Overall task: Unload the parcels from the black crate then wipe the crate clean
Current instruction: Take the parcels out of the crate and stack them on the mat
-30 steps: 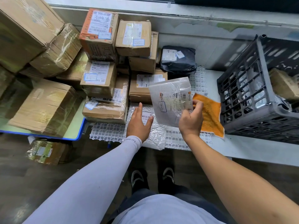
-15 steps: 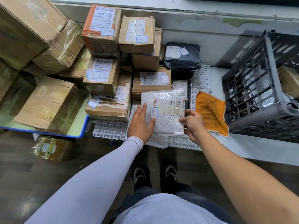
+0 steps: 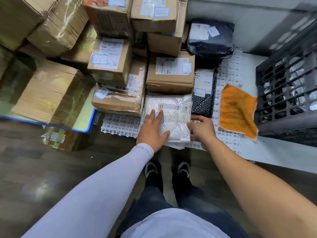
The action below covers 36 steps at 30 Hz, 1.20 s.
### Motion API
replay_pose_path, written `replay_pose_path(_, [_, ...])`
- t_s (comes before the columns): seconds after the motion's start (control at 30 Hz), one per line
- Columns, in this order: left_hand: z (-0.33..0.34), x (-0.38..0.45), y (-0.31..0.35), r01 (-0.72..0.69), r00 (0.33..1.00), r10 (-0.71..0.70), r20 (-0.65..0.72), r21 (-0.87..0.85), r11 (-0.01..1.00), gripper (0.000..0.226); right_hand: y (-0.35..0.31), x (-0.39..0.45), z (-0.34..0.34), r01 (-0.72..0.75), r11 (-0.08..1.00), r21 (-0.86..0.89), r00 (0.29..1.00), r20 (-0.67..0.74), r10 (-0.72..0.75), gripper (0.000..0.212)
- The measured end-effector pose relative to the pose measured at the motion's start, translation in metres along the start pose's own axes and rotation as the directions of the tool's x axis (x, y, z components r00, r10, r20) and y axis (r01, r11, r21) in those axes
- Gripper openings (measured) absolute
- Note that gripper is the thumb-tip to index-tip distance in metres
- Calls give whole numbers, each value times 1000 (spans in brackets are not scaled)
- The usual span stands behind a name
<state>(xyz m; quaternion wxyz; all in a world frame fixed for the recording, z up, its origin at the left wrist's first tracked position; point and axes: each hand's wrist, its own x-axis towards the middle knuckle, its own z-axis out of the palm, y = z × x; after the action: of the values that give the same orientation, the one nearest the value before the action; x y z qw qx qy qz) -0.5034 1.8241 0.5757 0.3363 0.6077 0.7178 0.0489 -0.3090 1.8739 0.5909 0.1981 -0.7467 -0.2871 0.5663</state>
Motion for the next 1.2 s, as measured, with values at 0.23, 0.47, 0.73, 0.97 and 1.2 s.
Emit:
replay_pose_path(0.23, [9,-3,-3,-97,990,66,122,262,960,86,4,8,2,103,979,-174,993,-36,-110,22])
replay_pose_path(0.47, [12,-3,-8,-120,989,86,117,332,936,58,11,-2,5,346,797,-494,934,103,-342,66])
replay_pose_path(0.73, [9,5,-17,-108,990,77,119,281,954,55,33,-6,23,524,199,-828,837,457,-302,96])
replay_pose_path(0.97, [5,5,-12,-112,987,72,143,294,949,56,26,-10,31,470,103,-877,862,430,-270,95])
replay_pose_path(1.2, [-7,2,-1,-175,982,140,126,333,926,57,7,-20,25,448,89,-889,842,386,-377,76])
